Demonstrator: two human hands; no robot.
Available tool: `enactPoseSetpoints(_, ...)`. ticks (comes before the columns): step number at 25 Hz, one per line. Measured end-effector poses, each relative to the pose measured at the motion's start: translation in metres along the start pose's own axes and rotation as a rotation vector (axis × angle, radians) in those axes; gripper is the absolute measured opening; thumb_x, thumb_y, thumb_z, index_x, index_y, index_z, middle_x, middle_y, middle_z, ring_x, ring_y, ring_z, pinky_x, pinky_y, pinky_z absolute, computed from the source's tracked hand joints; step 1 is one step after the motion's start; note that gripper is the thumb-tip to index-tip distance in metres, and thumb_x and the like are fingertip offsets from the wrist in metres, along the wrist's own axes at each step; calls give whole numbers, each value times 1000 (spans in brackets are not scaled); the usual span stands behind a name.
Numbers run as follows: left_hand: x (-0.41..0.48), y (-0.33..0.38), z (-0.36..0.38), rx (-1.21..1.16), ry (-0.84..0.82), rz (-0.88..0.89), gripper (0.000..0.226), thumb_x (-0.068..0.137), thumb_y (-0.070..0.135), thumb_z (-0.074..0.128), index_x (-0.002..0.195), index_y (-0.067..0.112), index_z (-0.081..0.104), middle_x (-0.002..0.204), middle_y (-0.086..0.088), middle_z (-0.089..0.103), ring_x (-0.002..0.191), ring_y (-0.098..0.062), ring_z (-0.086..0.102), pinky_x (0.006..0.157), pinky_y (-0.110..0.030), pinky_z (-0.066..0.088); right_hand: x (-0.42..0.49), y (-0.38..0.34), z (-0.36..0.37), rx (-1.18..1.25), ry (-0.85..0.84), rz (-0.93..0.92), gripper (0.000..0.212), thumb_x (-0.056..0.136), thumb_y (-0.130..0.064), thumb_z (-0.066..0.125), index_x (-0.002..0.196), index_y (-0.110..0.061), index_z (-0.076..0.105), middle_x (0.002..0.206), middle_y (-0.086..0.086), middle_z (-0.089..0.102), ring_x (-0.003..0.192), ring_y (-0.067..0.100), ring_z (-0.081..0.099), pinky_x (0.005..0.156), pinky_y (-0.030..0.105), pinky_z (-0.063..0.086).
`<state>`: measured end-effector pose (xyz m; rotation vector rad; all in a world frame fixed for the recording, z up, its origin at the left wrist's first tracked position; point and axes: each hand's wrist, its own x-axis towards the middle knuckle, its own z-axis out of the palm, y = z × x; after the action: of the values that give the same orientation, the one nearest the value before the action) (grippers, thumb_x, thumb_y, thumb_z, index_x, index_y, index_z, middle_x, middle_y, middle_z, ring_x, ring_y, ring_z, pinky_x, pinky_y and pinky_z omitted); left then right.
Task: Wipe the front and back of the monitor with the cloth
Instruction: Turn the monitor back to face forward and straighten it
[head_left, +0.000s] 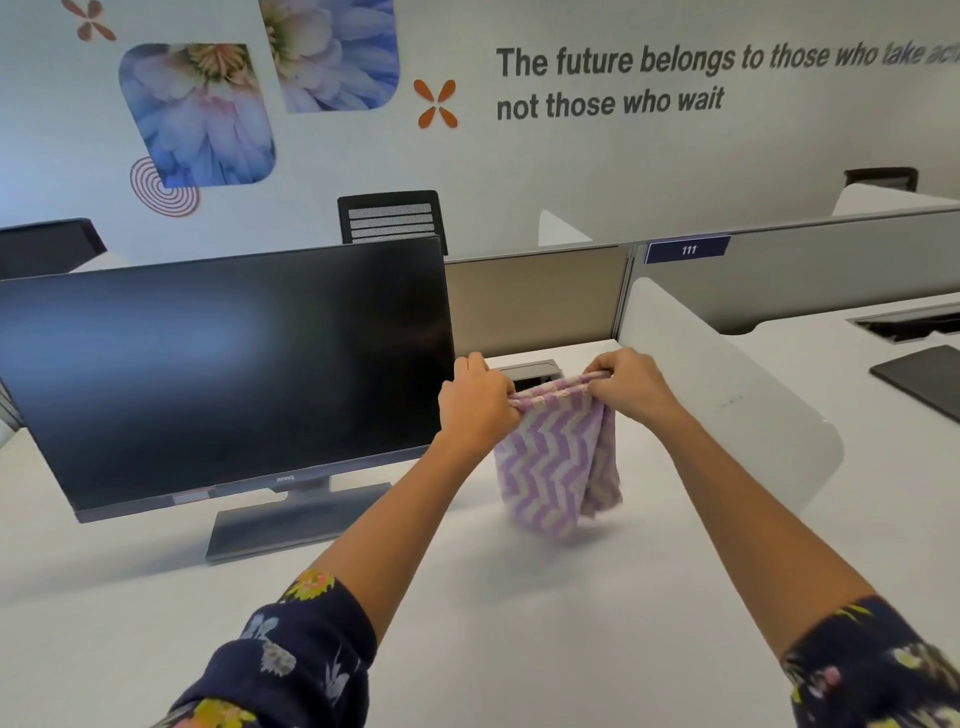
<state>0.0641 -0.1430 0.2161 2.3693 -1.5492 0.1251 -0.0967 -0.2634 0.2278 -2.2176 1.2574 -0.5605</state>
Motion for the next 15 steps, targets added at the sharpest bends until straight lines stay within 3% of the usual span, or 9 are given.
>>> enactPoseSetpoints(4, -4, 6, 11, 38, 185, 111, 26, 88, 39, 64, 104, 19, 69, 108, 0, 54, 97, -18, 48, 65, -29, 40, -6, 13, -5, 63, 194, -55, 25, 76, -6, 56, 83, -23, 73, 77, 0, 67, 76, 23, 60, 68, 34, 52)
enactPoseSetpoints(6, -18, 10, 28, 4, 186, 162, 26, 89, 39, 62, 105, 18, 66, 109, -1, 56, 99, -19, 51, 70, -29, 43, -20, 33, 6, 59, 208, -50, 22, 79, -7, 57, 83, -22, 73, 78, 0, 67, 71, 23, 59, 64, 33, 49)
enactPoseSetpoints(9, -55, 15, 76, 1, -88, 185, 36, 89, 46, 57, 112, 19, 60, 118, -3, 55, 108, -24, 50, 84, -35, 42, -47, 78, 35, -120, 12, 76, 18, 81, -12, 59, 86, -22, 72, 90, 2, 71, 82, 25, 64, 68, 29, 47)
enactPoseSetpoints(12, -90, 13, 119, -53, -443, 176, 57, 82, 73, 49, 103, 21, 61, 112, -1, 61, 100, -20, 55, 88, -36, 46, -72, 112, 59, -336, -261, 227, 24, 82, -12, 53, 90, -20, 73, 95, 1, 71, 88, 23, 66, 73, 27, 51)
enactPoseSetpoints(15, -94, 7, 139, -69, -458, 113, 62, 86, 75, 39, 105, 21, 60, 115, 1, 62, 100, -16, 55, 92, -34, 45, -74, 121, 66, -306, -254, 265, 26, 86, -8, 48, 96, -15, 70, 93, 1, 69, 81, 20, 63, 67, 25, 48)
